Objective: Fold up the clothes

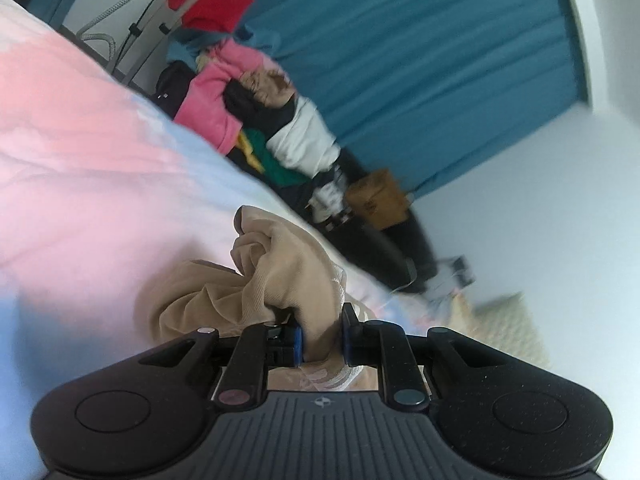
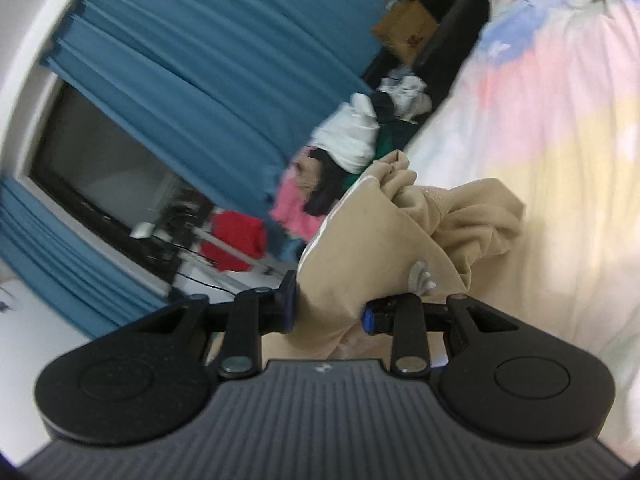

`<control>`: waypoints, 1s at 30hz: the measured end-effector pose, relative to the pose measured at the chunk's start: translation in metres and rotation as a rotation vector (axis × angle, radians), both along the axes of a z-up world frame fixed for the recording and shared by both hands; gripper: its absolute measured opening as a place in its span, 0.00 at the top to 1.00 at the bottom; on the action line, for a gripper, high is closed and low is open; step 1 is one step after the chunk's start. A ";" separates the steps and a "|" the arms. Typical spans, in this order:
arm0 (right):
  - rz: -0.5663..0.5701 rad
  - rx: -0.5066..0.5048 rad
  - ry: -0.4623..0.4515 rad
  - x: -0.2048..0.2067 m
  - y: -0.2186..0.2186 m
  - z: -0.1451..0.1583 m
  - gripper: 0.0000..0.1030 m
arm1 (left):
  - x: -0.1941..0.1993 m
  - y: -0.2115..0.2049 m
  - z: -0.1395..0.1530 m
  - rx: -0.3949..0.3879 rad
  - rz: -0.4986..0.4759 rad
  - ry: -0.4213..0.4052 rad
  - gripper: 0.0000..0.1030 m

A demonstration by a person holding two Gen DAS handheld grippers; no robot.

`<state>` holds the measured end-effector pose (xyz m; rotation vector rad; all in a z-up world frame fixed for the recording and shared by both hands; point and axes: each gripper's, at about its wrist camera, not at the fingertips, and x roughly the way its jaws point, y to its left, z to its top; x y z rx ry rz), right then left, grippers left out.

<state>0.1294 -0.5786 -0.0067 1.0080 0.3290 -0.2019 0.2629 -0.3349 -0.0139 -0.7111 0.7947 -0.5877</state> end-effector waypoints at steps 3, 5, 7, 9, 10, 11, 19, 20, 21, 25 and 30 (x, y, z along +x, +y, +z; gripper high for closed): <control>-0.004 0.008 0.079 0.001 0.000 -0.043 0.67 | 0.007 0.001 -0.041 0.068 -0.032 0.038 0.82; 0.002 0.030 0.132 -0.004 0.009 -0.070 0.68 | 0.009 0.008 -0.069 0.099 -0.053 0.086 0.82; 0.003 0.059 0.180 -0.013 0.018 -0.090 0.68 | 0.010 0.018 -0.091 0.125 -0.080 0.124 0.82; 0.008 0.076 0.211 -0.021 0.025 -0.098 0.68 | 0.007 0.027 -0.099 0.164 -0.117 0.130 0.82; 0.011 0.085 0.227 -0.025 0.029 -0.102 0.68 | 0.003 0.031 -0.103 0.184 -0.134 0.130 0.81; 0.013 0.094 0.243 -0.029 0.032 -0.106 0.68 | -0.001 0.034 -0.107 0.204 -0.151 0.130 0.81; 0.034 0.164 0.369 -0.060 0.060 -0.137 0.63 | -0.030 0.032 -0.132 0.428 -0.226 0.047 0.65; 0.036 0.163 0.379 -0.064 0.063 -0.137 0.62 | -0.034 0.032 -0.129 0.453 -0.229 0.025 0.63; 0.038 0.135 0.371 -0.069 0.066 -0.128 0.59 | -0.042 0.033 -0.123 0.471 -0.234 0.007 0.59; 0.042 0.021 0.342 -0.089 0.078 -0.090 0.57 | -0.066 0.038 -0.085 0.509 -0.245 -0.080 0.30; 0.048 -0.121 0.304 -0.114 0.093 -0.042 0.38 | -0.110 0.051 -0.018 0.540 -0.241 -0.249 0.00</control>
